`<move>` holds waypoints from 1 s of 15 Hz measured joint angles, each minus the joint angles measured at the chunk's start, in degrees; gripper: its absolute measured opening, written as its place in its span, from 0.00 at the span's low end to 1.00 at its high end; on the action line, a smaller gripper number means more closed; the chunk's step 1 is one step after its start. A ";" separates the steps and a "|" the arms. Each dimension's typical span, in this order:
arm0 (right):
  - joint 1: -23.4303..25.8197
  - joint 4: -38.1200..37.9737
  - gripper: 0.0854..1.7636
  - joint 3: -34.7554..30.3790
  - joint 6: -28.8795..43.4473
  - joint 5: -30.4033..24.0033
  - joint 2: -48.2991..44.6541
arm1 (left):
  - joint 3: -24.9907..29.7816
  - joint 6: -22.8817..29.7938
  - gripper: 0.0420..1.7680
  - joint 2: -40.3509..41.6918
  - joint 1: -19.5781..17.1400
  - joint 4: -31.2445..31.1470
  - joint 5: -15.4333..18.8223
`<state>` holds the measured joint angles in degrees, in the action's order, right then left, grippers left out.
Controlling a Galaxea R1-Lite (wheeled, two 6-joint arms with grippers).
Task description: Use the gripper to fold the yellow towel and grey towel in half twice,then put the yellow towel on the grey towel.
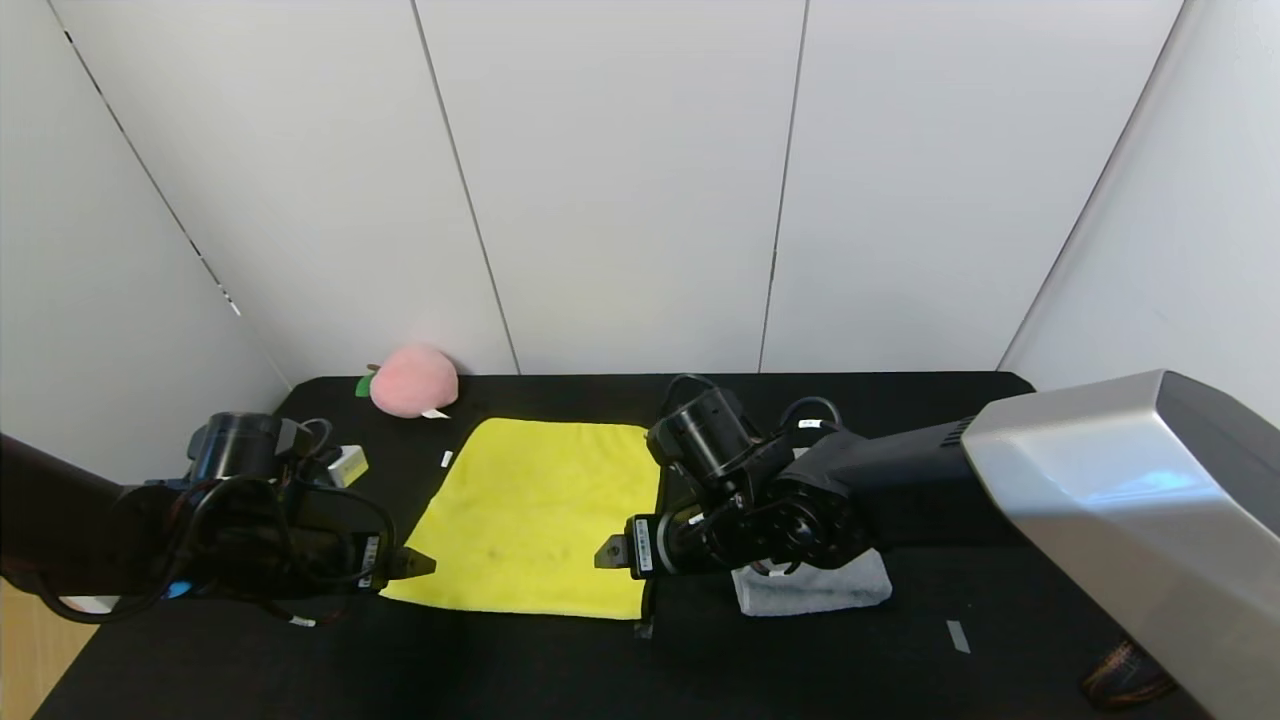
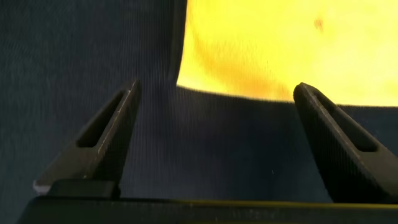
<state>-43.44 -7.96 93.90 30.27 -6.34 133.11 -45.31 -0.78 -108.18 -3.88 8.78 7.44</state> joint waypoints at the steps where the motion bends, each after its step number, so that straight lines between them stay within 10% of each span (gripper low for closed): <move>1: -0.05 0.06 0.96 -0.17 -0.02 0.13 0.00 | -0.02 -0.83 0.97 -1.05 0.05 1.04 0.30; 15: -0.52 0.22 0.97 -1.05 -0.11 0.21 -0.22 | -1.43 -2.30 0.97 -8.36 -0.85 6.11 2.04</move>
<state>-43.96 -7.74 92.86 30.16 -6.13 132.89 -46.74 -3.08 -116.54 -4.73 14.88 9.47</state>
